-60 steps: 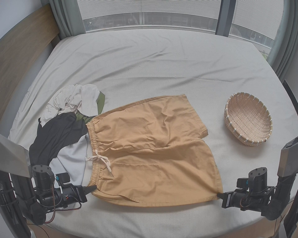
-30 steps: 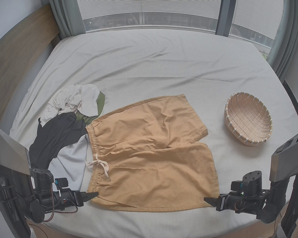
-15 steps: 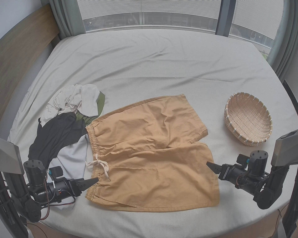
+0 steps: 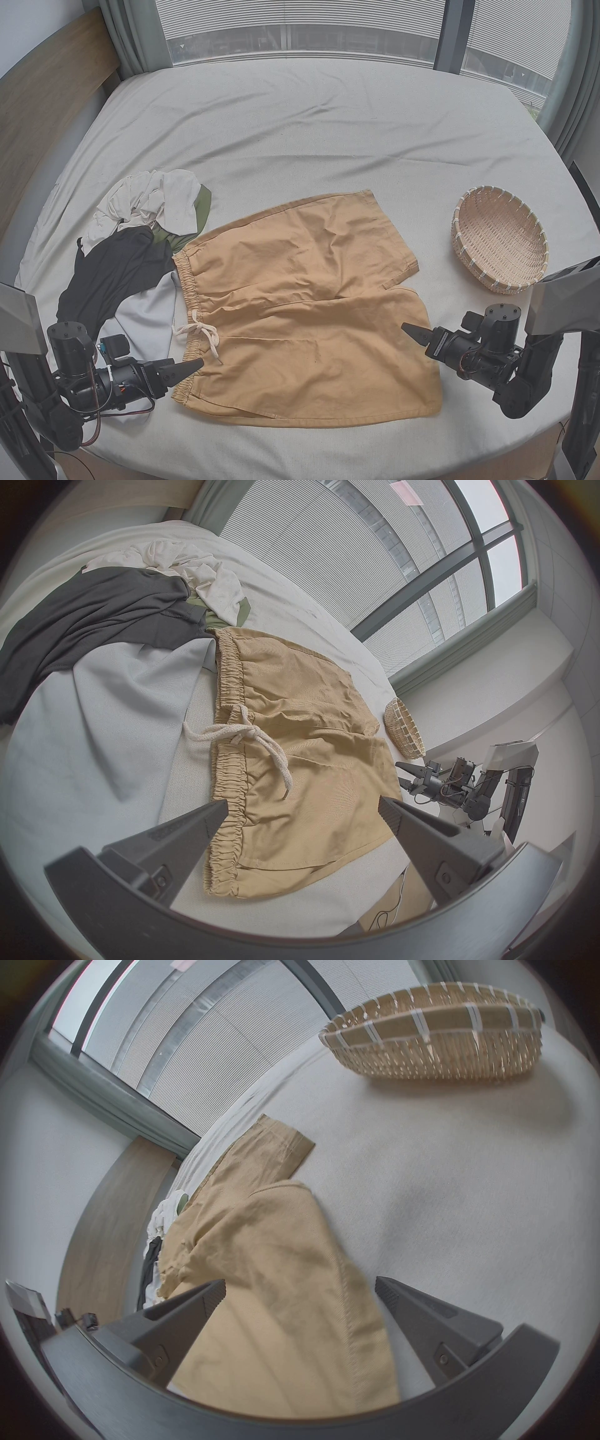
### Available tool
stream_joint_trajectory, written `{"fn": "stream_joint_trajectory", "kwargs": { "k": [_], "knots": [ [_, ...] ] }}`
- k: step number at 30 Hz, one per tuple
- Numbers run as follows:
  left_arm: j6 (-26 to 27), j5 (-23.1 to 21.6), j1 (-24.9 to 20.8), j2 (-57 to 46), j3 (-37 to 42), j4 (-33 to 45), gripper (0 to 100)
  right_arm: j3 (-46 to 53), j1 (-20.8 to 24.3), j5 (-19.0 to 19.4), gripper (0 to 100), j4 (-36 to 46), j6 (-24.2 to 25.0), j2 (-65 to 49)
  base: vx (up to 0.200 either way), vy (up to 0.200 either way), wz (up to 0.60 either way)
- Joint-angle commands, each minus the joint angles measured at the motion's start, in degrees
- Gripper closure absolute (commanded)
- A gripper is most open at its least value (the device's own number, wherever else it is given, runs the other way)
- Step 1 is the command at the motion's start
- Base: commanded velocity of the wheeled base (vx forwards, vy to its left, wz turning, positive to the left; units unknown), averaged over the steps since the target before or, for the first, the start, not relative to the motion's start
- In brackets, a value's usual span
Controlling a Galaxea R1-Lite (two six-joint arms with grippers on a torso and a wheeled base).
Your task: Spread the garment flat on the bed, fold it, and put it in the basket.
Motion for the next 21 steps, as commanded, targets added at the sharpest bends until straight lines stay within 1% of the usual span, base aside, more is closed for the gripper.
{"fn": "stream_joint_trajectory", "kwargs": {
  "k": [1,2,5,9,15,21],
  "knots": [
    [0.0,0.0,-0.1,0.3,0.0,0.0,0,0.7,1.7,2.4,0,-0.1,2.7,-1.7,0.0,0.0,0.0],
    [0.0,0.0,-0.1,0.3,0.0,0.0,0,0.7,1.7,2.4,0,-0.1,2.7,-1.7,0.0,0.0,0.0],
    [0.0,-0.1,0.0,0.8,0.0,0.0,0,0.4,2.4,4.0,0,-0.1,4.3,-5.0,0.0,0.0,0.0],
    [0.1,-0.1,-0.1,0.9,0.1,0.0,0,-0.5,2.3,5.3,0,-0.1,4.9,-6.9,0.0,0.0,0.0],
    [0.2,-0.1,-0.1,1.5,0.2,0.0,0,-3.9,-0.2,5.3,0,-0.1,5.0,-6.7,0.0,0.0,0.0],
    [0.3,-0.1,-0.1,1.5,0.7,0.0,0,-4.6,-1.8,5.1,0,-0.2,4.9,-7.1,0.0,0.0,0.0]
  ]
}}
